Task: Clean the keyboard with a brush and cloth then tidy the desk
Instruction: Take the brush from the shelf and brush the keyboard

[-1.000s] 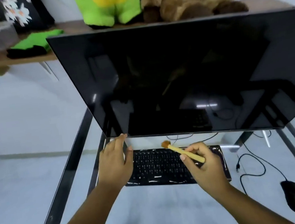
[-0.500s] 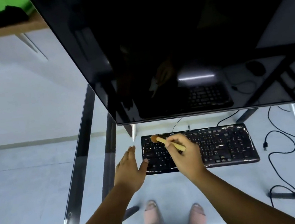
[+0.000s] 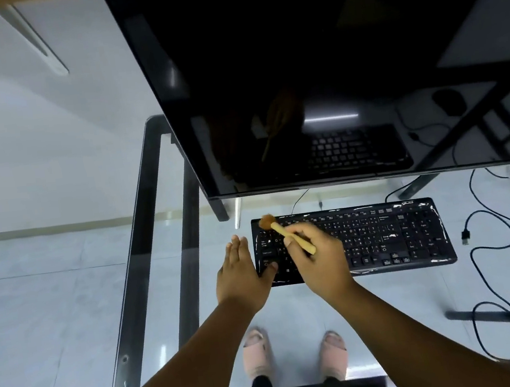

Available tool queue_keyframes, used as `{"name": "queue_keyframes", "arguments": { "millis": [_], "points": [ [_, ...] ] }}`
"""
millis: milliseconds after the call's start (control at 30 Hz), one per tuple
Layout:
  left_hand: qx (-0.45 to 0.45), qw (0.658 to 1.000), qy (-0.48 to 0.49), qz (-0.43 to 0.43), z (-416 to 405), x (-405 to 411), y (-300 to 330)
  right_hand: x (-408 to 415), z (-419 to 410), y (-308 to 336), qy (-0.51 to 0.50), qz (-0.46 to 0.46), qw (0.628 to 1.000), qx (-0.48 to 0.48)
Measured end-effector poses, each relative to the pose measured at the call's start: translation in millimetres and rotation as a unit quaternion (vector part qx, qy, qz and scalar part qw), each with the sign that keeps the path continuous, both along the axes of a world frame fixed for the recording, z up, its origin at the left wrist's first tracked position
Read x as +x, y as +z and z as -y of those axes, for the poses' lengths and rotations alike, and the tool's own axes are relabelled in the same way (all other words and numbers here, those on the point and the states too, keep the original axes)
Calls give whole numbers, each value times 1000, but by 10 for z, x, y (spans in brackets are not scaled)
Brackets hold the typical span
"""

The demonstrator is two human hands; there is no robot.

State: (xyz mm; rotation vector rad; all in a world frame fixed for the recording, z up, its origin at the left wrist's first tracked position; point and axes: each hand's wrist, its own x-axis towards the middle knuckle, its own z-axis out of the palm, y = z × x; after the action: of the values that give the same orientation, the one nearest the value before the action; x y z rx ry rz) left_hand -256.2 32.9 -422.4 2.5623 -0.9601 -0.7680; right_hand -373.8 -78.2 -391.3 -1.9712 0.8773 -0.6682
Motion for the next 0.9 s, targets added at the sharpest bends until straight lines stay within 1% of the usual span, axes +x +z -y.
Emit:
{"name": "queue_keyframes", "arguments": {
  "millis": [33, 67, 133, 200, 233, 300, 333, 367, 433, 467, 500, 533, 567, 633, 667, 733, 767, 800, 833, 900],
  "points": [
    [0, 1000, 3, 5, 0, -8, -8, 3, -14, -6, 18, -12, 1000, -5],
    [-2, 1000, 6, 9, 1, -10, -16, 0, -21, -23, 15, -35, 999, -20],
    [-3, 1000, 7, 17, 0, -15, -32, -39, 0, -70, -46, -74, 995, -44],
    [-3, 1000, 7, 21, -2, -24, -44, -103, 27, -85, -105, -56, 992, -36],
    [-3, 1000, 7, 22, -3, -25, -46, -129, 37, -81, -104, -31, 994, -26],
    [-3, 1000, 6, 21, -6, -28, -54, -166, 35, -72, -43, -8, 999, -12],
    [-2, 1000, 4, 21, -6, -26, -57, -183, 27, -79, -12, -22, 1000, -14],
    [-1, 1000, 3, 21, -7, -29, -57, -211, 29, -110, -8, -44, 999, -27],
    [1, 1000, 5, 19, -7, -32, -56, -260, 58, -170, -69, -70, 994, -50],
    [0, 1000, 7, 17, -4, -35, -55, -281, 70, -169, -105, -64, 991, -47],
    [-2, 1000, 9, 15, -1, -34, -55, -290, 76, -152, -119, -46, 991, -37],
    [-5, 1000, 10, 12, 6, -41, -58, -300, 80, -129, -108, -29, 993, -25],
    [-8, 1000, 12, 9, 7, -40, -60, -297, 76, -105, -77, -17, 997, -12],
    [-10, 1000, 16, 8, 13, -51, -64, -323, 62, -80, -11, -32, 999, -10],
    [-10, 1000, 19, 10, 13, -52, -62, -340, 61, -90, -13, -51, 998, -25],
    [-15, 999, 26, 22, 24, -89, -49, -411, 99, -118, -91, -68, 993, -32],
    [-23, 999, 29, 32, 38, -116, -41, -446, 121, -111, -132, -55, 990, -16],
    [-34, 998, 29, 45, 56, -148, -28, -474, 148, -109, -151, -36, 988, -3],
    [-47, 997, 25, 57, 75, -179, -13, -491, 172, -102, -143, -16, 990, 4],
    [-69, 995, 3, 72, 128, -258, 12, -535, 205, -91, -75, -15, 997, 1]
  ]
}}
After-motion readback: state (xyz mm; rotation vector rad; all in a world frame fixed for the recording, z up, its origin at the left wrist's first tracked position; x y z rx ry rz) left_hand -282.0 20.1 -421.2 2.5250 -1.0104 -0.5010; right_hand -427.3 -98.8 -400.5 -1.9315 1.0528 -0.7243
